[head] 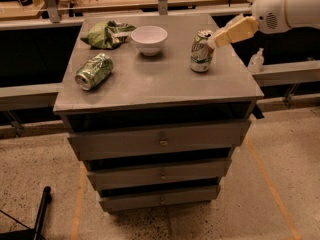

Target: Move 7up can near white bowl

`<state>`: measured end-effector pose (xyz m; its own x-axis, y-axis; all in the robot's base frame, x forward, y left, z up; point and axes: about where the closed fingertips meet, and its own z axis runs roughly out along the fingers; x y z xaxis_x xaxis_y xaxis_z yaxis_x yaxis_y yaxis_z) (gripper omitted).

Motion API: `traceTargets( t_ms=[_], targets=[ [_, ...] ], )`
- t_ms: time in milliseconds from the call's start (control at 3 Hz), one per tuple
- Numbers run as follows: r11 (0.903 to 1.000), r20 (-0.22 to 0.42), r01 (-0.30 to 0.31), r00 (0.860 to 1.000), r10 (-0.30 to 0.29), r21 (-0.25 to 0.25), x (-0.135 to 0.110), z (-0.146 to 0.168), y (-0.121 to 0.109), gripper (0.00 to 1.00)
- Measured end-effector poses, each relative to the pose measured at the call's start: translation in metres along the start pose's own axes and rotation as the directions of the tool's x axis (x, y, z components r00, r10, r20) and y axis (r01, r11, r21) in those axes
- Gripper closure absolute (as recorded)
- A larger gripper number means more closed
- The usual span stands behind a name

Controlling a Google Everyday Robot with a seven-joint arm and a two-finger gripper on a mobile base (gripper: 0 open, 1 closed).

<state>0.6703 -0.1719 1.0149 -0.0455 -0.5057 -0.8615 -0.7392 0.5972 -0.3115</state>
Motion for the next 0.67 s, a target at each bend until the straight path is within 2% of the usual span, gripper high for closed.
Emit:
traceTargets(
  t_ms=[333,667],
  targets=[
    [0.9936,0.081,-0.108,0.991,0.105,0.033,0.01,0.032,0.005,0.0],
    [0.98,0.147,-0.192,0.972,0.182,0.053,0.014,0.068,0.008,0.0]
  ],
)
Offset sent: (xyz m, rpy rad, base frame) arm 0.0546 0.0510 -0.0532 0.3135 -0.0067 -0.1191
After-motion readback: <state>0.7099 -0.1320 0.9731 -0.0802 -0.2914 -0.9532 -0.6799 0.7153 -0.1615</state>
